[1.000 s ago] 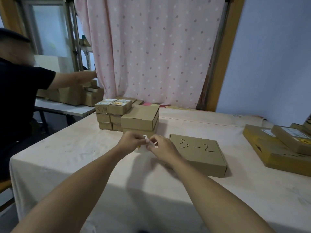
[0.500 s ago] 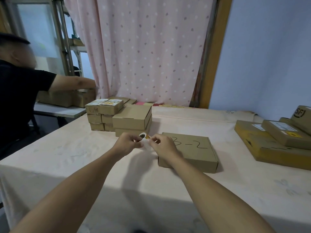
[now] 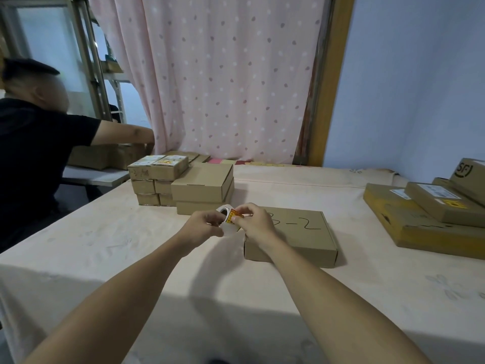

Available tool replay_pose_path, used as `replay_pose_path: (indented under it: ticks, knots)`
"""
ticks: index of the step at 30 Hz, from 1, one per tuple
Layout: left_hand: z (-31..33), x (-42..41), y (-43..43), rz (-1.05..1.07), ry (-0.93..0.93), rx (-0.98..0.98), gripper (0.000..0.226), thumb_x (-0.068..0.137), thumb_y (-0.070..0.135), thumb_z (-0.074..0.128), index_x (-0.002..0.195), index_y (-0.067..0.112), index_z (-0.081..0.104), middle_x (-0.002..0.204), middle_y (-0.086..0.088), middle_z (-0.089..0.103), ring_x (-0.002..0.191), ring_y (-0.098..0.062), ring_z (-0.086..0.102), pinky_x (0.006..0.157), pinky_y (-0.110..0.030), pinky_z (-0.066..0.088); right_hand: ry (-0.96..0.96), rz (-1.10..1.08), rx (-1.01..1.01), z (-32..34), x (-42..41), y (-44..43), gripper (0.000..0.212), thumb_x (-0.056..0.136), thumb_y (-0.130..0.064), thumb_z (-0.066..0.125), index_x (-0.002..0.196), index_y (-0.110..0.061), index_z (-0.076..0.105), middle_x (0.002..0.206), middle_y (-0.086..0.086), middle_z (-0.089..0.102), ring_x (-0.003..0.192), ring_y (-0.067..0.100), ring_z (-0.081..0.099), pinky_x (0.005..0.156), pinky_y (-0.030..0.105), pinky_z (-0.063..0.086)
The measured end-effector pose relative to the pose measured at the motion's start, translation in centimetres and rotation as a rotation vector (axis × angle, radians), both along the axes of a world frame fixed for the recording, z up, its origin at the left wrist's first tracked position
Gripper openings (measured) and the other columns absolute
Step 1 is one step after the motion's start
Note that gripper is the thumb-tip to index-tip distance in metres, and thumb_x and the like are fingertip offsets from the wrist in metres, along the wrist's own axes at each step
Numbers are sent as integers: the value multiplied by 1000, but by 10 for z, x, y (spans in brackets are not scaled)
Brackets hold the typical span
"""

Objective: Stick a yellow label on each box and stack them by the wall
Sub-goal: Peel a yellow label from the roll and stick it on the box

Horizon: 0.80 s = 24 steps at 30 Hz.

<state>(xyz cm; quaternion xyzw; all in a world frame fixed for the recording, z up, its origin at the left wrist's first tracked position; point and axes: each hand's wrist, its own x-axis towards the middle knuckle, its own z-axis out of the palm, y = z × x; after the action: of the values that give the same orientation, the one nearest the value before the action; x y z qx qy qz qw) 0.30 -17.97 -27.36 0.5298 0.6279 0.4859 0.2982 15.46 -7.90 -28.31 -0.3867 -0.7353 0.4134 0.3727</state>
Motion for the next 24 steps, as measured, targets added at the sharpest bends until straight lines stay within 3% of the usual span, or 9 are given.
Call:
replay_pose_path:
  ticks: [3, 6, 9, 12, 15, 19, 24]
  knots:
    - [-2, 0, -3, -31, -83, -23, 17, 80, 8, 70, 94, 13, 79, 89, -2, 72, 80, -10, 59, 78, -23, 45, -17, -24, 18, 0, 2, 0, 15, 88, -24, 75, 102, -25, 70, 101, -13, 69, 91, 8, 64, 70, 20, 47]
    - [-4, -3, -3, -17, -117, -8, 24, 89, 32, 68, 96, 11, 79, 92, -4, 71, 84, -14, 56, 86, -30, 46, -16, -47, 23, 2, 3, -1, 14, 90, -27, 74, 102, -24, 68, 103, -11, 68, 94, 10, 64, 73, 23, 50]
    - [-4, 1, -2, 8, -120, 37, 11, 92, 11, 69, 97, 10, 79, 90, 0, 75, 79, -9, 61, 79, -20, 48, -31, -75, 29, 4, 0, -4, 12, 90, -29, 74, 100, -26, 67, 101, -11, 67, 93, 9, 64, 67, 19, 48]
    - [-5, 2, -1, 15, -63, 76, 21, 83, -7, 72, 94, 10, 79, 89, -3, 77, 79, -10, 65, 77, -20, 51, -46, -89, 51, 6, -2, -5, 14, 91, -31, 73, 102, -25, 67, 105, -9, 69, 95, 11, 64, 62, 18, 43]
    - [-7, -1, 2, 72, -38, 105, 23, 82, -6, 74, 92, 13, 80, 90, -5, 78, 83, -17, 70, 83, -31, 53, -54, -92, 62, 5, -3, -5, 15, 93, -33, 70, 105, -23, 67, 108, -8, 69, 95, 12, 63, 62, 19, 42]
    - [-6, -2, 4, 124, -66, 140, 20, 82, -4, 75, 92, 12, 80, 89, -5, 79, 83, -17, 72, 86, -32, 54, -71, -88, 173, 4, -8, -1, 16, 94, -35, 66, 106, -23, 67, 113, -4, 65, 99, 16, 64, 78, 30, 50]
    - [-3, -5, 5, 148, -51, 158, 19, 81, 1, 77, 89, 17, 81, 88, -2, 79, 85, -20, 72, 88, -36, 54, -182, -79, 355, 6, -5, -1, 24, 98, -39, 58, 117, -27, 66, 118, -6, 54, 107, 14, 57, 81, 32, 49]
